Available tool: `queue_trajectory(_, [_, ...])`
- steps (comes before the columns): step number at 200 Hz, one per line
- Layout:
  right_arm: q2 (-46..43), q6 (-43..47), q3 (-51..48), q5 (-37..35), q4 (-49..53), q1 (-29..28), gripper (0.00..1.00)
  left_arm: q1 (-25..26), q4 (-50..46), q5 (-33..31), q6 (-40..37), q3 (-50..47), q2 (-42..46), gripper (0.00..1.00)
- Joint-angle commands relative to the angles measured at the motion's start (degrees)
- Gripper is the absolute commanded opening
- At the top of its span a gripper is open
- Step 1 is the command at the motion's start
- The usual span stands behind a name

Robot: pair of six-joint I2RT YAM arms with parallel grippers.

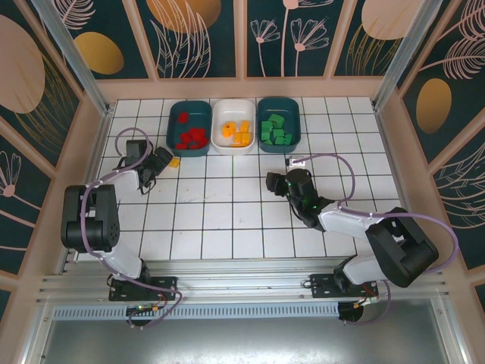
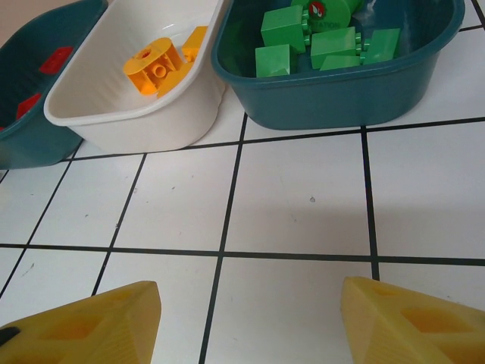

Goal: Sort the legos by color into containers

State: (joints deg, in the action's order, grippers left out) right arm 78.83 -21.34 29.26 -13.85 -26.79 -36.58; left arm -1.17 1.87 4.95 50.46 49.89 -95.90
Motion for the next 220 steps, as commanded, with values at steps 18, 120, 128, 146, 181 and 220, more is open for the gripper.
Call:
queue_trajectory(18, [1.0,0.6,2.2,-0.6,-0.8,-0.1,0.65,-0.7,-3.4,0.6,15.0,3.5,-1.1,0.91])
queue_trajectory(120, [0.9,0.9,2.4,-1.2,-0.3,-0.2,0.64,-2.9,-9.7,2.6,21.2,11.0,-12.6,0.77])
queue_trajectory(128, [0.6,0.9,2.3,-1.1,-0.3,-0.1,0.64,-3.1,-9.2,2.6,21.1,10.9,-13.1,0.75])
queue_trajectory(146, [0.4,0.8,2.2,-1.0,-0.4,-0.1,0.64,-3.5,-8.6,2.8,20.9,11.3,-14.4,0.68])
queue_trajectory(181, [0.7,0.6,2.5,-0.4,-0.1,-0.2,0.64,-3.9,-7.6,4.2,19.3,12.8,-17.2,0.52])
queue_trajectory(220, [0.6,0.7,2.4,-0.6,0.0,-0.2,0.63,-3.9,-6.4,4.8,18.2,11.7,-17.3,0.41])
